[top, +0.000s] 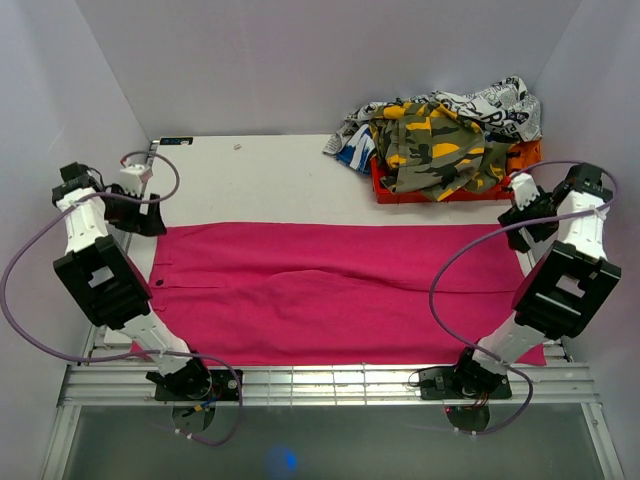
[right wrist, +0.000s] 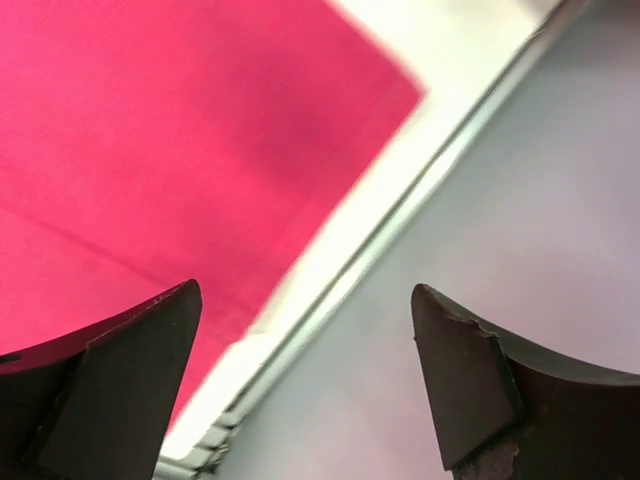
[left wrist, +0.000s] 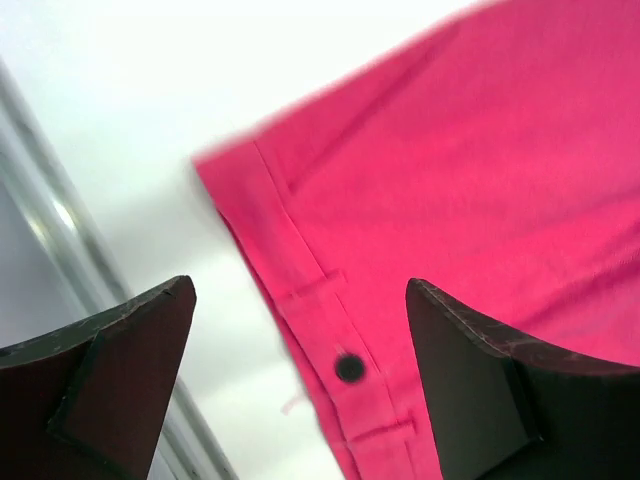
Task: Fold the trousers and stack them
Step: Flatten the trousers out, then fold the trousers
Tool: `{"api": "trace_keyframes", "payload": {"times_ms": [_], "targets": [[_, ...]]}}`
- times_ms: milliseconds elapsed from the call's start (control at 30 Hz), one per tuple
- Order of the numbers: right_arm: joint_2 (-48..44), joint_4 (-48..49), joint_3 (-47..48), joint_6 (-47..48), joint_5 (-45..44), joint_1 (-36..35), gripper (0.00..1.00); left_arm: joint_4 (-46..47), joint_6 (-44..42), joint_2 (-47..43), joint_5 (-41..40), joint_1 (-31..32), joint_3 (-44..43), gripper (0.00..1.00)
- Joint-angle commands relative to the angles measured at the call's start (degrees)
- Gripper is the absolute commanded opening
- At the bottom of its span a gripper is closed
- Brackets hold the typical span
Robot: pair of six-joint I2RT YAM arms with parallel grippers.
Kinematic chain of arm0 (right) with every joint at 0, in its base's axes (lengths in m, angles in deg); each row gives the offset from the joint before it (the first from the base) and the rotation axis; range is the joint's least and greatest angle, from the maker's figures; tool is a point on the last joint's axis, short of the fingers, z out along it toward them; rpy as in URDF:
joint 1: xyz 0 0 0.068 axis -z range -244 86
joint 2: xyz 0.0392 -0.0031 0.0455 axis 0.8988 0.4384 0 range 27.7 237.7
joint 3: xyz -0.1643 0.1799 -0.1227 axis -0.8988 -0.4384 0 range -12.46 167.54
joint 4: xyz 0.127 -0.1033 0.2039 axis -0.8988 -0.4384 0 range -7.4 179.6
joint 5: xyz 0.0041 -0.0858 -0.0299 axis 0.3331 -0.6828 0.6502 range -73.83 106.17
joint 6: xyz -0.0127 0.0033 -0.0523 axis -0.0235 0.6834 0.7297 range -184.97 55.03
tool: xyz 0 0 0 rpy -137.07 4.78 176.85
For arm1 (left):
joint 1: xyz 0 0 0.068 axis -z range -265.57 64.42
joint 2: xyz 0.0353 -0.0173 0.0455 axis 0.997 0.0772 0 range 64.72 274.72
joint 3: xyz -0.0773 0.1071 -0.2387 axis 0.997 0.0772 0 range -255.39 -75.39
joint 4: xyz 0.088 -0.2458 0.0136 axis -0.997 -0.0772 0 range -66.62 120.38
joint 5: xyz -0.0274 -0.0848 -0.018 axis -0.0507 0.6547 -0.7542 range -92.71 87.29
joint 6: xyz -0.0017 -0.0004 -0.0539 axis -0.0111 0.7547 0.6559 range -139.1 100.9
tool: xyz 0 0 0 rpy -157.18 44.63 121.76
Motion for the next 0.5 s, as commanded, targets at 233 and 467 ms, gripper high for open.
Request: {"api": "trace_keyframes", "payload": {"times_ms": [233, 467], "targets": [[20.71, -3.45, 21.29, -3.41, 9.13, 0.10, 0.96, 6.24, 13.33, 9.78, 17.60, -1.01, -14.27, 0.94], [25.20, -0.81, 18.84, 6.07, 11.35, -0.34, 0.88, 8.18, 15.80, 12.41, 25.60, -1.01, -16.38, 0.91]]}}
